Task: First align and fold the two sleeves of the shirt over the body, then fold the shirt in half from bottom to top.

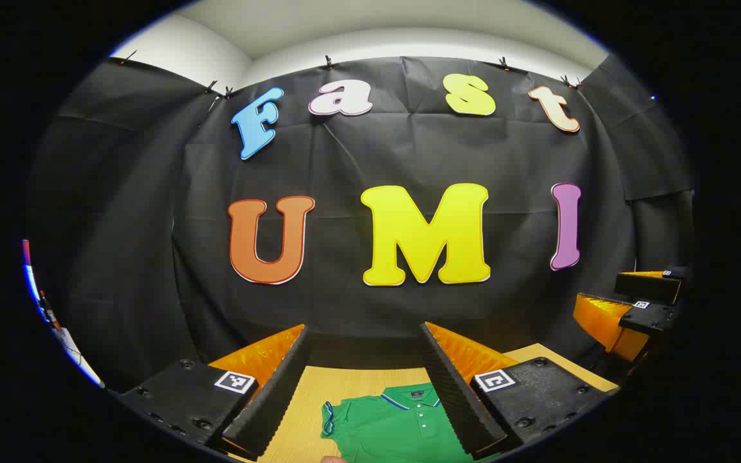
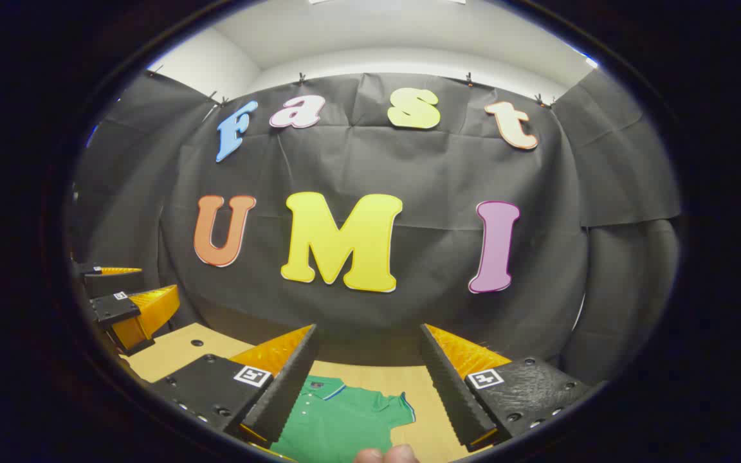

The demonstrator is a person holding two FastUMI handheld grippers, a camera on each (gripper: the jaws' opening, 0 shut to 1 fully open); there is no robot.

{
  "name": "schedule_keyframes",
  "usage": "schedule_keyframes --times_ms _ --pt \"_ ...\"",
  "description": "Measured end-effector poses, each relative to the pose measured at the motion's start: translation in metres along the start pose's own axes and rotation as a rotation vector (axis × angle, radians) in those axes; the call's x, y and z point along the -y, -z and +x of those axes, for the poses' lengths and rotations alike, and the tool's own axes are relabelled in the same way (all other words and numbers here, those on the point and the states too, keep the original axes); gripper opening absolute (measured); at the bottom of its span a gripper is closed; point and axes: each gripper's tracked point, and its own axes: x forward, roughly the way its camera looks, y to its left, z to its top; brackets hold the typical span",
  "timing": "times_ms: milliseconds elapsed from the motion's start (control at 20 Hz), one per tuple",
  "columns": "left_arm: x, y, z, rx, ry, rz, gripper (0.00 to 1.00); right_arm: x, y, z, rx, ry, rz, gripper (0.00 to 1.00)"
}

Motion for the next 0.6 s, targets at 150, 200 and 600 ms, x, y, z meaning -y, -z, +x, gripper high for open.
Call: schedule_keyframes --times_ms 150,200,600 --pt "0.0010 -0.0020 0.0038 0.005 0.001 -0.001 1.00 -0.0001 0.0009 0.0015 -0.009 0.004 0.016 0.95" --pt "0.0004 -0.0026 0.0039 0.005 -0.001 0.002 1.00 -0.0003 0.0001 0.0024 -0.009 0.005 0.015 0.95" --pt "0.0030 -0.0040 0.0051 0.007 0.002 -0.002 1.00 0.0029 0.0043 0.0057 -0.023 0.004 0.013 0.95"
